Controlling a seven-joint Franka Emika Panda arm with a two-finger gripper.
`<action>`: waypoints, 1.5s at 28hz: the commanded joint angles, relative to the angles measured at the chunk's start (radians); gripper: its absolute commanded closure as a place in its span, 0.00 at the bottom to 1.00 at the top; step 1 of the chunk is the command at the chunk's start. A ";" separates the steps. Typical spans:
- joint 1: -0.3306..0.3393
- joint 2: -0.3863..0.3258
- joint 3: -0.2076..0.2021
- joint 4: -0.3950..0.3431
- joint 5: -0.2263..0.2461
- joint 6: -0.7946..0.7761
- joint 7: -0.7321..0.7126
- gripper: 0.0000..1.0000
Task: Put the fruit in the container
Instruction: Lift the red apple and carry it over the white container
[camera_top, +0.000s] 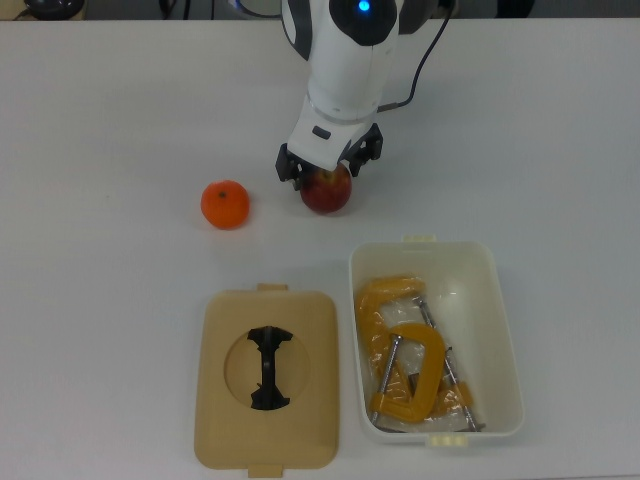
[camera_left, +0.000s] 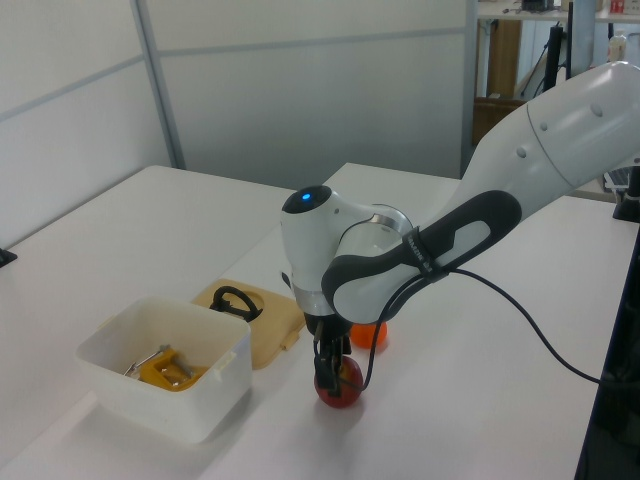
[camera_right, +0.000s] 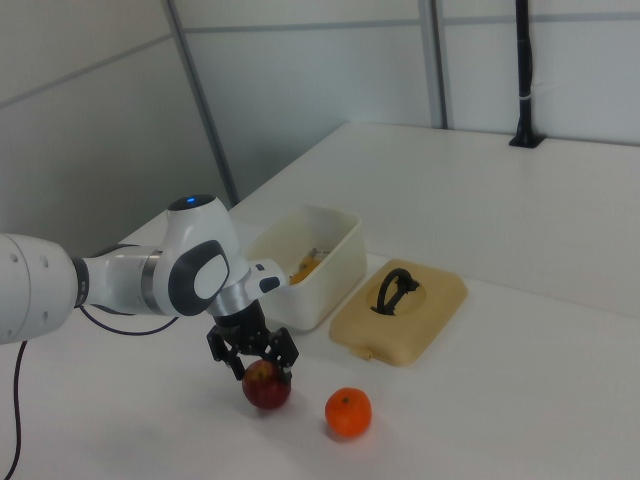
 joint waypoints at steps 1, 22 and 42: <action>0.009 0.013 -0.003 0.010 -0.034 0.016 -0.004 0.00; 0.007 -0.004 -0.002 0.157 0.018 -0.045 0.015 0.89; 0.015 0.113 0.023 0.424 0.040 0.156 0.166 0.68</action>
